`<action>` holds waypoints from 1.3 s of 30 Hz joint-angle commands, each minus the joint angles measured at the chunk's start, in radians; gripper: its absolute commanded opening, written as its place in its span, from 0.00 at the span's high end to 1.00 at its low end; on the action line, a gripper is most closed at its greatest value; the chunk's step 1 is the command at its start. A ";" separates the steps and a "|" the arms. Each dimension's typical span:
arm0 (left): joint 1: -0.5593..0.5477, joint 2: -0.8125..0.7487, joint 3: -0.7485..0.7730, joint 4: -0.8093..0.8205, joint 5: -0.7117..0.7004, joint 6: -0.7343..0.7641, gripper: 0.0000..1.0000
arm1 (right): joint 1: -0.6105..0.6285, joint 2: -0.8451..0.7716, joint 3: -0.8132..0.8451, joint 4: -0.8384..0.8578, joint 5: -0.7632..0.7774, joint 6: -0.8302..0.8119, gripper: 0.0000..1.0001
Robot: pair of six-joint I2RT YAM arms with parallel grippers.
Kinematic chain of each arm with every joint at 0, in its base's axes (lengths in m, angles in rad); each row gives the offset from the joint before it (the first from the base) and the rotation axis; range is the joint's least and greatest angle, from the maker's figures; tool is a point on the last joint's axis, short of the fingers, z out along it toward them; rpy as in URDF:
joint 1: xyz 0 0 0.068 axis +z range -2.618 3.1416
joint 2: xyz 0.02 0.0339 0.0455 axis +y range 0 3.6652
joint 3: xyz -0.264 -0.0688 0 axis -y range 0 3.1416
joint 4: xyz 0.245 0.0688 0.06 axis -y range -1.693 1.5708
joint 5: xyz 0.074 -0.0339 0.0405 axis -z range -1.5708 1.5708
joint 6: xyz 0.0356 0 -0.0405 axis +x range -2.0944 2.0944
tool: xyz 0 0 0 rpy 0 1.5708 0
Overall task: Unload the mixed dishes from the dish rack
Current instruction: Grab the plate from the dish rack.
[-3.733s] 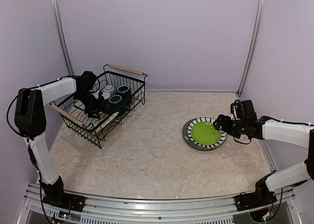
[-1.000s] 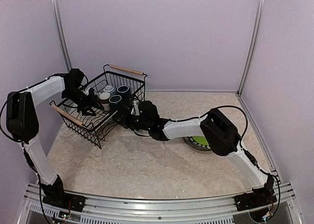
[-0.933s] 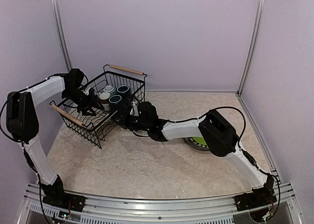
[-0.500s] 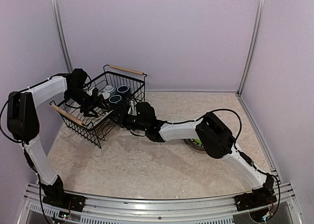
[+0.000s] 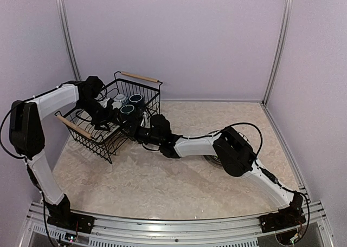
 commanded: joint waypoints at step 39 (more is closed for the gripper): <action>-0.016 0.034 0.060 -0.071 -0.465 0.026 0.54 | -0.050 -0.669 -0.800 -0.202 0.215 -0.359 0.83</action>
